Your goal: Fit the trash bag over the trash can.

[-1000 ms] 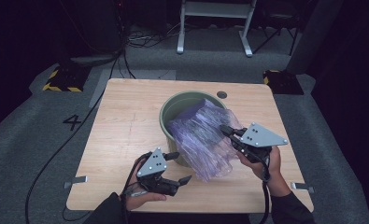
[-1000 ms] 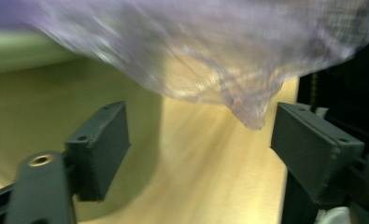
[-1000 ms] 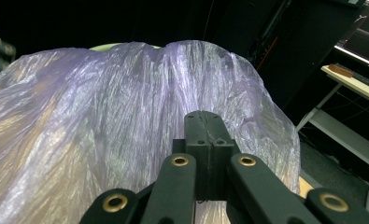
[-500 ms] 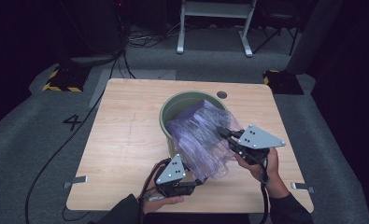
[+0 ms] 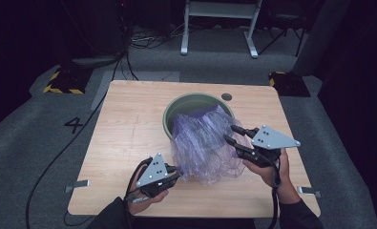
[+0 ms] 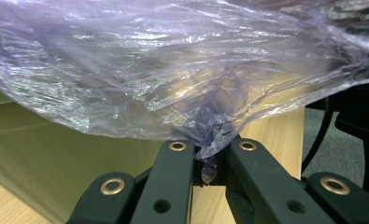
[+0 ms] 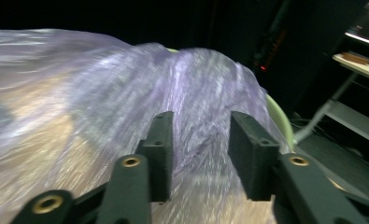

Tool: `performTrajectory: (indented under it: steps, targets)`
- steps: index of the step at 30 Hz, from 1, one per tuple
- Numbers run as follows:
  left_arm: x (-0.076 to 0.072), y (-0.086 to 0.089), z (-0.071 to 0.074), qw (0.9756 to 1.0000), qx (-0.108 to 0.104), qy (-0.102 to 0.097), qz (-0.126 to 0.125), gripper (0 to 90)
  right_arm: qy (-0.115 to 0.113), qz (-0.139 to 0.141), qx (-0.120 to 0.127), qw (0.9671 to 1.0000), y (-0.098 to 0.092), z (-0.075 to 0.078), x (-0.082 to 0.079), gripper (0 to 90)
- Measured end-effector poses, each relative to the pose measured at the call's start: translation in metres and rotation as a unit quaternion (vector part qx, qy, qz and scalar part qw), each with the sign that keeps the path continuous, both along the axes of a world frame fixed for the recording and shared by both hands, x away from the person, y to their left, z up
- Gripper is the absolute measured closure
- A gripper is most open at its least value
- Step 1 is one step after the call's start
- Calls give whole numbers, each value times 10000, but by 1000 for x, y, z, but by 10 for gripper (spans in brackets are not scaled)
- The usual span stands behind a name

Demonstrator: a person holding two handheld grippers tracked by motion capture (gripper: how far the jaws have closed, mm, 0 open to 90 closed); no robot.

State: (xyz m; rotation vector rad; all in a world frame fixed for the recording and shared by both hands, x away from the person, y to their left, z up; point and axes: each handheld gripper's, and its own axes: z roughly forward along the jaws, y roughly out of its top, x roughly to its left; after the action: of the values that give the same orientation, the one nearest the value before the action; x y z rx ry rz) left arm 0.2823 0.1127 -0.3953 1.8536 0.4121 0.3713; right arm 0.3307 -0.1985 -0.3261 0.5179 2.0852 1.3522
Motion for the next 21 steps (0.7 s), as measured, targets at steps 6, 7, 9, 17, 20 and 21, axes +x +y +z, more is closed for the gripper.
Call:
performTrajectory:
  steps: [6, 7, 9, 17, 20, 21]
  targets:
    - [0, -3, 3, 9999, 138, -83, -27, 892, -148, 443, 24, 9989, -1, 6, -22, 398]
    - [1, -4, 3, 9998, 161, -77, -44, 893, -158, 515, 12, 9985, -1, 6, -26, 376]
    - [1, -6, 3, 9998, 205, -74, -50, 892, -223, 557, 18, 9982, -4, 8, -34, 329]
    - [6, -8, 3, 9998, 178, -46, 61, 892, -35, 1132, -193, 9934, 12, -7, -74, 298]
    - [6, -10, 4, 9997, 198, -69, 86, 892, 91, 1149, -320, 9928, 28, -17, -78, 319]
    - [6, -11, 5, 9997, 210, -88, 104, 892, 128, 1132, -377, 9928, 32, -19, -78, 329]
